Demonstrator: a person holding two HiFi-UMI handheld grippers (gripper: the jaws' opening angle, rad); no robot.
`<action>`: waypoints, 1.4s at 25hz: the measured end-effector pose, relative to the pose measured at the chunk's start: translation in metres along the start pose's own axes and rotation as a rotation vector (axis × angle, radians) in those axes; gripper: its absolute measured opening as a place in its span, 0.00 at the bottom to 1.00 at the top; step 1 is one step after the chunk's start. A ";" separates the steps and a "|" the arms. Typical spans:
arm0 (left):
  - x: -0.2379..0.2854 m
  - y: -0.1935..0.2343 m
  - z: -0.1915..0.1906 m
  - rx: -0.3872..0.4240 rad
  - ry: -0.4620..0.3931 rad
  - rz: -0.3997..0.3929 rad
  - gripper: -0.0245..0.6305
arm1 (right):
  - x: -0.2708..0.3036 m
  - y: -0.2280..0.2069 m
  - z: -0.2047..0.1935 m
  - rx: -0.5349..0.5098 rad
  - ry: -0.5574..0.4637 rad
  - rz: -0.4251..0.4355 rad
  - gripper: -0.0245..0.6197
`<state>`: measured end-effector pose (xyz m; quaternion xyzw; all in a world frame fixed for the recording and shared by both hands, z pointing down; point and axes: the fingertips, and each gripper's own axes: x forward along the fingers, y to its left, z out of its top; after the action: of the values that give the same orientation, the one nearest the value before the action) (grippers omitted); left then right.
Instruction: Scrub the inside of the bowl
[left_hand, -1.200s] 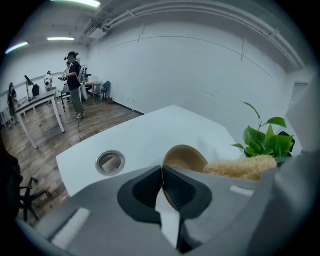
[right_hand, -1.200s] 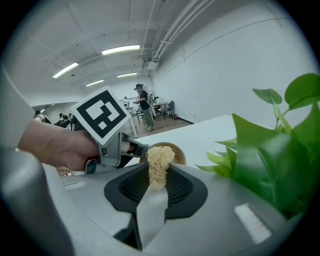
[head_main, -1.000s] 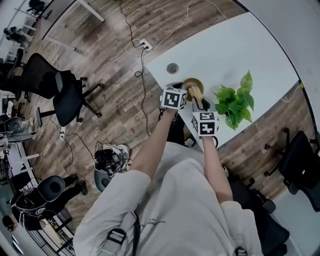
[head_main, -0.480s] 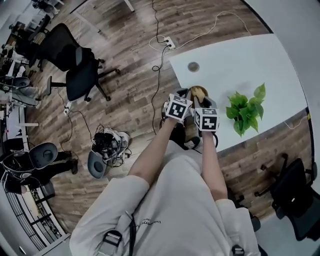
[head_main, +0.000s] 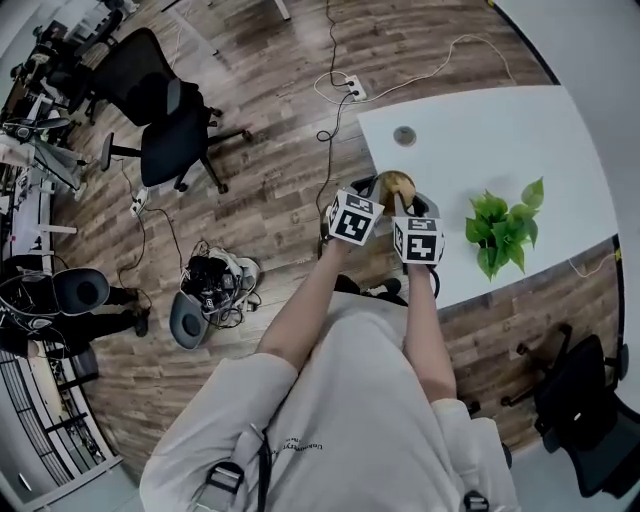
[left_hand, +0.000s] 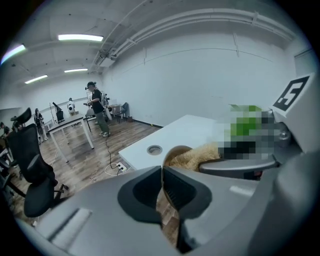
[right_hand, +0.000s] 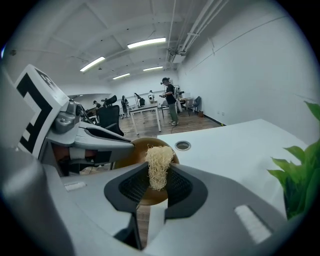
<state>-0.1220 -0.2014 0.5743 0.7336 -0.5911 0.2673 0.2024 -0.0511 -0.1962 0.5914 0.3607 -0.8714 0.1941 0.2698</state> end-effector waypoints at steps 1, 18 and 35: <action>-0.002 0.002 -0.001 -0.004 -0.004 0.004 0.06 | 0.000 0.001 -0.001 -0.014 0.003 0.001 0.21; -0.033 -0.012 -0.009 -0.241 -0.093 0.070 0.06 | -0.036 0.039 -0.038 -0.159 0.107 0.148 0.21; -0.048 -0.064 -0.026 -0.234 -0.079 0.019 0.06 | -0.065 0.020 -0.030 -0.113 -0.018 0.081 0.20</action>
<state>-0.0708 -0.1353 0.5651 0.7093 -0.6328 0.1692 0.2606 -0.0174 -0.1326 0.5719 0.3111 -0.8973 0.1521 0.2736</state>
